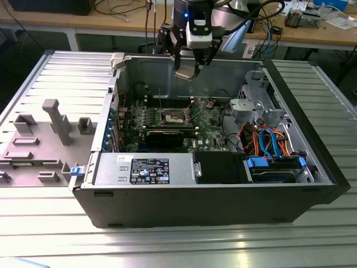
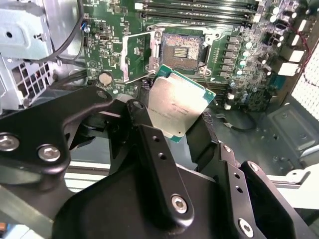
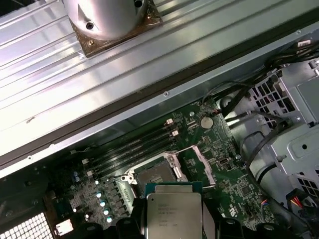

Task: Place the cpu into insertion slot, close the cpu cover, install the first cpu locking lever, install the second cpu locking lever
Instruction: 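Place the cpu into insertion slot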

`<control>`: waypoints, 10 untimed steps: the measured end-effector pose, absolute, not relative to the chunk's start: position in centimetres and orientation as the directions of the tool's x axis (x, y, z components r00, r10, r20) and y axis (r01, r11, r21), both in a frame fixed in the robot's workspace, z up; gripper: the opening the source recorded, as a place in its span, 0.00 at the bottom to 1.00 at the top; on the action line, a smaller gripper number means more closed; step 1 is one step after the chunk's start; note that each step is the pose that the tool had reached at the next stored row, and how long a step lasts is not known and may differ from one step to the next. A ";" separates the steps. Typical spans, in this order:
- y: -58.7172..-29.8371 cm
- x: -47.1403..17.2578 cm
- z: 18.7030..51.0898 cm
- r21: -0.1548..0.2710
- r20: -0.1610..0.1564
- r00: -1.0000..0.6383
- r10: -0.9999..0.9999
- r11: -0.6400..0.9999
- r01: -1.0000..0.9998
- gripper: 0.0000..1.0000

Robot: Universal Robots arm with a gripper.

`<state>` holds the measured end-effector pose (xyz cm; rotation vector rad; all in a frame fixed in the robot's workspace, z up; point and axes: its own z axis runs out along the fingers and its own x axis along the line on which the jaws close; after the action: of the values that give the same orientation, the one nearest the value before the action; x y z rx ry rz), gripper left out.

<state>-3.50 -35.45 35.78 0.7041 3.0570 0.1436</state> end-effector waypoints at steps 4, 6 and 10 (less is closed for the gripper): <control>-35.5 -3.5 35.7 0.089 0.019 -0.870 0.493 0.866 0.492 0.54; -35.5 -3.5 35.7 0.089 0.019 -0.860 0.509 0.856 0.509 0.54; -35.5 -3.5 35.6 0.089 0.019 -0.843 0.538 0.839 0.538 0.54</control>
<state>-3.51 -35.45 35.60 0.8793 3.0058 0.1431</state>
